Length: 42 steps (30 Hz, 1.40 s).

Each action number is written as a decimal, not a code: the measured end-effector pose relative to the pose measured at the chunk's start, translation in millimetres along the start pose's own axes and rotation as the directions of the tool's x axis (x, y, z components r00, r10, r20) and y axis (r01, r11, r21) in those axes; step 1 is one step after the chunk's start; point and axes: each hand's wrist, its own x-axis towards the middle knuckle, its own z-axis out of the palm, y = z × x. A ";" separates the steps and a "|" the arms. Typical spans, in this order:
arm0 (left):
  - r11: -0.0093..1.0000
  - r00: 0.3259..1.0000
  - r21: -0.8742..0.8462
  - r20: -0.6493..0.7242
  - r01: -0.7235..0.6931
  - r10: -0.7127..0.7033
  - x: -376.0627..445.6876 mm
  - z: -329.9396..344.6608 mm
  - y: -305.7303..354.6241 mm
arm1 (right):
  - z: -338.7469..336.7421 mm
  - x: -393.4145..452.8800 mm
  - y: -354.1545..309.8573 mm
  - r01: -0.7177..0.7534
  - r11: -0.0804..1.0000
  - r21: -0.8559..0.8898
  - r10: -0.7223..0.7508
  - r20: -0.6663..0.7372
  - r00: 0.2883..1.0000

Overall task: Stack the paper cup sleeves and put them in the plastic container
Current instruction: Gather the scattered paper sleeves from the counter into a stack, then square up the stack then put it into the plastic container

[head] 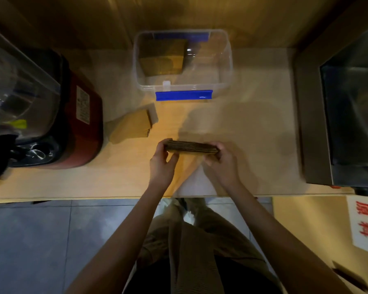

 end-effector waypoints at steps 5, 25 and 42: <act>0.997 0.999 -0.059 0.037 0.039 -0.037 4.3 0.4 -7.3 | 3.1 3.0 6.8 -0.017 0.999 0.031 0.019 -0.051 0.999; 0.933 0.977 -0.291 0.045 0.214 -0.210 2.6 8.2 11.1 | 14.1 4.6 13.7 -0.036 0.999 0.035 0.039 -0.082 0.996; 0.981 0.979 0.080 -0.118 0.177 -0.167 12.5 -43.7 6.9 | 26.2 30.6 -22.2 0.030 0.994 -0.105 -0.023 0.068 0.997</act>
